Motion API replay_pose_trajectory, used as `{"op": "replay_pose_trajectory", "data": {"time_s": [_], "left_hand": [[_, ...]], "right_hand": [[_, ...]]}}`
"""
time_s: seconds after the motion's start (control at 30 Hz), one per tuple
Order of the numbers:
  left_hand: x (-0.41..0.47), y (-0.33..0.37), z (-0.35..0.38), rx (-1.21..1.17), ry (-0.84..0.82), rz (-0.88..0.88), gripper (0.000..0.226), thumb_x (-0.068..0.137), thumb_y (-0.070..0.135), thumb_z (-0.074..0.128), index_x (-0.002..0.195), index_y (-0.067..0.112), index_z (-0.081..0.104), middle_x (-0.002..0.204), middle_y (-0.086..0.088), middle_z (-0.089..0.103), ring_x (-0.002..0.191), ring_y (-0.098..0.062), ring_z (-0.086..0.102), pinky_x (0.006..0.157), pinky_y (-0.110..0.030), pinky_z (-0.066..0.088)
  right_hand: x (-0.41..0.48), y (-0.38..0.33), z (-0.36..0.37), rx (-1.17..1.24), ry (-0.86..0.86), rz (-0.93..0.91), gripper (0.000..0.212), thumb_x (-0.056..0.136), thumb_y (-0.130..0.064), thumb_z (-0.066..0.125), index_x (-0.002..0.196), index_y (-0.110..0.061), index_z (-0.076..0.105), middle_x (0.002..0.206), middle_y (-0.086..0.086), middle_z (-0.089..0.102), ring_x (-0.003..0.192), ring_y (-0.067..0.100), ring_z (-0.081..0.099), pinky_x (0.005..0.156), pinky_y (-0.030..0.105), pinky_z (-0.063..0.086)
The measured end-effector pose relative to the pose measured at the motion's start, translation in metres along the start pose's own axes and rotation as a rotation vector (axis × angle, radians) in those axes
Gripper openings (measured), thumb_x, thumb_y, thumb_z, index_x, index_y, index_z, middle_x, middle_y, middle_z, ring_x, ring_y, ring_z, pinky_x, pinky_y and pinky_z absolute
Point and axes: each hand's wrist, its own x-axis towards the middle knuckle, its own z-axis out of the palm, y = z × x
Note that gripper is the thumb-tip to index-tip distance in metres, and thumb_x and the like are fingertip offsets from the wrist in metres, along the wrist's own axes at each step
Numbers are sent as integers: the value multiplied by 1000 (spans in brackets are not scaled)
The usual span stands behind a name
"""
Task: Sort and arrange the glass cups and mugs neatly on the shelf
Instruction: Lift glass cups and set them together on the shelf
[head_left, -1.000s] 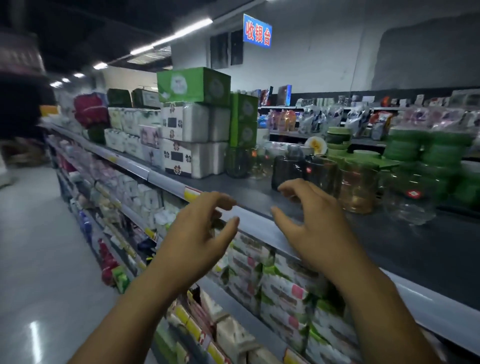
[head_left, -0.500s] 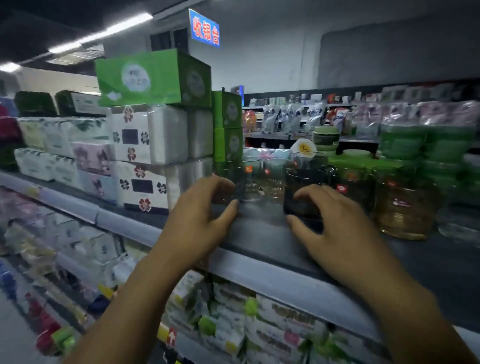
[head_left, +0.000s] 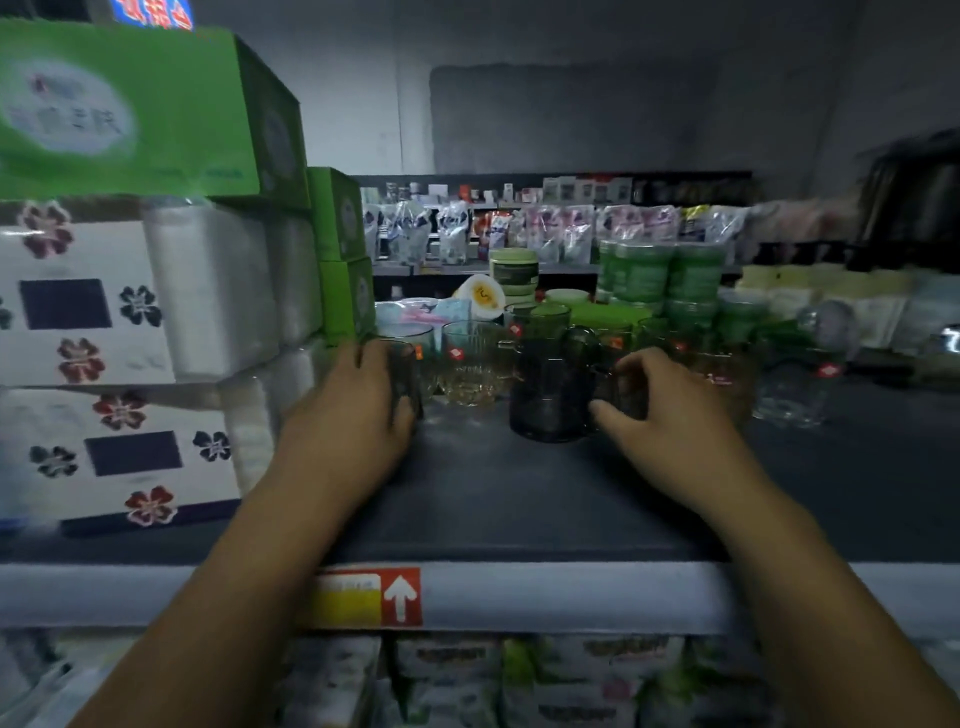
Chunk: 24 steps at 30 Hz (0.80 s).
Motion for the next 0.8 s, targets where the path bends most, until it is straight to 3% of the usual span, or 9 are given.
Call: {"op": "replay_pose_trajectory", "data": {"time_s": [0.13, 0.27, 0.37, 0.53, 0.6, 0.67, 0.73, 0.8], "left_hand": [[6, -2, -1, 3, 58, 44, 28, 97, 24, 53, 121, 10, 56, 121, -16, 55, 112, -41, 57, 90, -55, 51], [0, 2, -9, -49, 127, 80, 24, 94, 26, 59, 116, 19, 65, 115, -8, 68, 108, -37, 63, 88, -50, 54], [-13, 10, -17, -110, 191, 99, 24, 92, 29, 67, 116, 29, 69, 107, 1, 75, 104, -31, 68, 82, -44, 57], [-33, 23, -19, -134, 294, 190, 26, 87, 38, 75, 112, 36, 70, 97, 13, 75, 92, -21, 70, 70, -32, 53], [-38, 21, -15, -124, 384, 215, 38, 82, 44, 76, 117, 33, 66, 106, 6, 70, 95, -25, 67, 72, -34, 50], [-41, 15, -11, -161, 399, 136, 64, 76, 56, 74, 131, 29, 57, 123, -3, 57, 108, -28, 57, 87, -41, 50], [-42, 7, -10, -356, 249, 2, 93, 64, 68, 75, 143, 32, 41, 137, -1, 48, 121, -22, 52, 104, -43, 47], [-37, 0, -11, -585, 40, -104, 113, 52, 69, 79, 149, 34, 32, 142, 6, 50, 124, -14, 56, 111, -42, 45]], "right_hand": [[13, -2, 5, 60, 50, 48, 25, 90, -31, 72, 107, -19, 59, 90, -3, 63, 79, 12, 56, 64, 28, 37], [23, -2, 10, 173, 26, 74, 13, 90, -26, 74, 90, -15, 67, 72, 0, 67, 66, 19, 67, 58, 26, 39], [20, 0, 10, 232, -55, 62, 22, 95, -27, 68, 80, -11, 66, 65, 6, 70, 52, 19, 70, 52, 25, 41], [7, 2, -6, 228, -85, -2, 32, 98, -21, 63, 71, -5, 64, 69, 1, 73, 49, -1, 54, 48, 16, 37], [0, 5, -14, 298, -107, 14, 31, 98, -18, 63, 71, -4, 66, 70, 5, 74, 57, 4, 57, 57, 18, 40], [-5, 6, -18, 501, -155, 86, 28, 98, -13, 63, 72, -4, 66, 74, 14, 74, 66, 15, 61, 66, 26, 46], [-7, 6, -17, 751, -212, 180, 21, 97, -6, 62, 77, -1, 65, 70, 15, 70, 66, 21, 61, 62, 25, 50], [-5, 4, -13, 933, -232, 257, 16, 96, -2, 61, 80, -1, 64, 66, 10, 66, 62, 20, 59, 58, 24, 49]]}}
